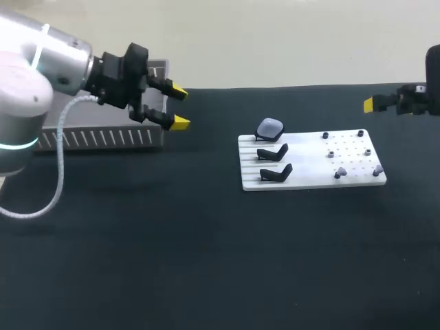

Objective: Pick up each earbud case from the left stands, insert the matching earbuds, close the lid, and place the case in the box.

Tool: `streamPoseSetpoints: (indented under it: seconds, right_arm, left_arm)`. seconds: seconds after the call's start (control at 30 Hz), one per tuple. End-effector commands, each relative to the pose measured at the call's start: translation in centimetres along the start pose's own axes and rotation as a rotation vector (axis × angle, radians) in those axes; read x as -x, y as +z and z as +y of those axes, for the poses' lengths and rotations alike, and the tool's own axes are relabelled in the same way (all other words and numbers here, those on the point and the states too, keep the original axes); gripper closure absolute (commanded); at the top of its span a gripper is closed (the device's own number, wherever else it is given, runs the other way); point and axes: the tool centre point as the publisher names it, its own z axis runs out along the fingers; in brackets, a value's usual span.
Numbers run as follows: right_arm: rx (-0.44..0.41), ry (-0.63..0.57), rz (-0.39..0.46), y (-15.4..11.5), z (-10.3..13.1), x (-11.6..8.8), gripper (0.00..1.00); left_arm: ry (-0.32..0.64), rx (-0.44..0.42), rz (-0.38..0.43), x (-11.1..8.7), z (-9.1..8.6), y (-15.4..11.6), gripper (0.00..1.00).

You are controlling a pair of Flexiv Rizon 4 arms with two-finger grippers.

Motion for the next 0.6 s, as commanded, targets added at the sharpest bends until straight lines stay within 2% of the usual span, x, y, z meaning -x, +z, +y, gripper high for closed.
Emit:
streamPoseSetpoints:
  seconds: [0.03,0.23,0.43,0.6]
  right_arm:
    - [0.000,-0.001,0.000,0.0,0.0,0.0,0.00]
    - [0.000,-0.001,0.000,0.0,0.0,0.0,0.00]
    - [0.000,-0.001,0.000,0.0,0.0,0.0,0.00]
    - [0.000,-0.001,0.000,0.0,0.0,0.0,0.00]
  left_arm:
    - [-0.021,-0.126,-0.004,-0.2,0.7,1.0,0.00]
    - [-0.062,-0.119,-0.013,-0.4,0.9,2.5,0.00]
    - [-0.093,-0.106,0.027,-0.9,1.1,4.7,0.00]
    - [-0.084,-0.108,0.036,-0.9,1.0,6.2,0.00]
